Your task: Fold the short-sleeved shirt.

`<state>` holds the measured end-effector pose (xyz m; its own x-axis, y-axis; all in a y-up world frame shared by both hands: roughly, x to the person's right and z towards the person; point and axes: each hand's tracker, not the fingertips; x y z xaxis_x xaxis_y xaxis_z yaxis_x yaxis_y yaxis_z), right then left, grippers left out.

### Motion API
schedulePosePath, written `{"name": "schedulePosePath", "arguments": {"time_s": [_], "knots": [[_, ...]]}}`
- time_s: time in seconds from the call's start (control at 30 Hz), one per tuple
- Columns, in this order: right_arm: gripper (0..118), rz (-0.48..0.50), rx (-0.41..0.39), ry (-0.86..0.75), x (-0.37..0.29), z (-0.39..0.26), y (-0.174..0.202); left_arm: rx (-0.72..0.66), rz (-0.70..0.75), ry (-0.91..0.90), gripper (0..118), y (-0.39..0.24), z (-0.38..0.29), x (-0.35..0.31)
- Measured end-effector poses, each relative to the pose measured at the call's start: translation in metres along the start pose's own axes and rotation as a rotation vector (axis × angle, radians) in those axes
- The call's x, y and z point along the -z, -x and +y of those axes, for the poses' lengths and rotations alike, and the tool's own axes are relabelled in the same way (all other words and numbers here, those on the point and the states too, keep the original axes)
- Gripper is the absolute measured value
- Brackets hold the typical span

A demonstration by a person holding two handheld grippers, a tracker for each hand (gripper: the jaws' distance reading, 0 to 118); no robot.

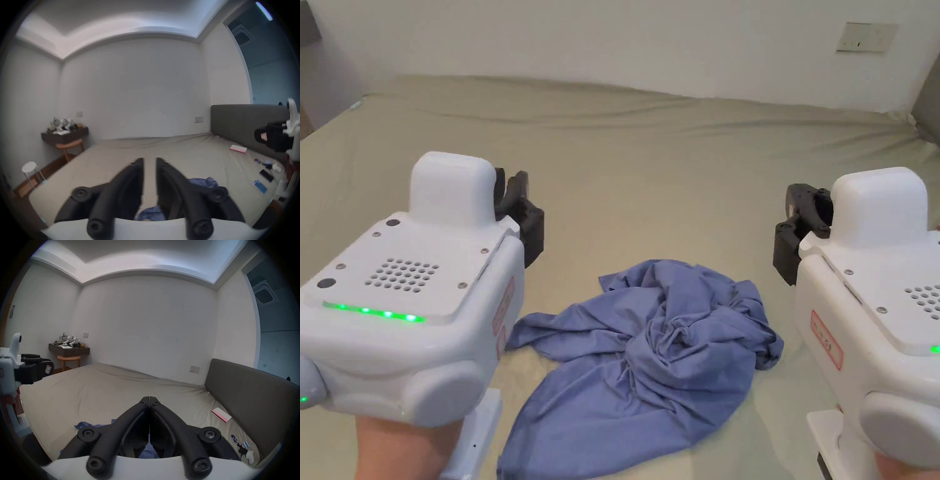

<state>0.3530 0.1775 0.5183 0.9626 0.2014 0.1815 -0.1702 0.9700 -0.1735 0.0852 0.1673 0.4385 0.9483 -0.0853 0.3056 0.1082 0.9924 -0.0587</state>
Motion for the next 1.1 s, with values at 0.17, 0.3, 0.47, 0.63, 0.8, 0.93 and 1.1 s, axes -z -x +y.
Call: {"name": "schedulePosePath", "arguments": {"time_s": [0.17,0.3,0.47,0.63,0.8,0.93,1.1], "knots": [[1,0.014,-0.020,-0.051,-0.010,0.001,0.024,0.043,0.043,-0.026,0,-0.009,-0.013,-0.020],[1,0.012,-0.077,-0.063,-0.012,0.002,0.038,0.055,0.041,-0.015,0,-0.017,-0.018,-0.022],[1,0.016,-0.101,-0.071,-0.014,0.003,0.043,0.060,0.037,-0.028,0,-0.020,-0.012,-0.020],[1,0.010,-0.100,-0.059,-0.011,-0.001,0.038,0.064,-0.010,0.029,0,-0.016,-0.014,-0.012],[1,0.010,-0.088,-0.027,-0.003,-0.011,0.032,0.101,-0.060,0.220,0,-0.016,-0.046,0.014],[1,0.012,-0.094,0.006,0.004,-0.024,0.027,-0.055,-0.222,0.477,0,-0.003,-0.100,0.037],[1,0.011,-0.079,0.057,0.011,-0.040,0.015,0.014,-0.175,0.746,0,-0.003,-0.183,0.052]]}}
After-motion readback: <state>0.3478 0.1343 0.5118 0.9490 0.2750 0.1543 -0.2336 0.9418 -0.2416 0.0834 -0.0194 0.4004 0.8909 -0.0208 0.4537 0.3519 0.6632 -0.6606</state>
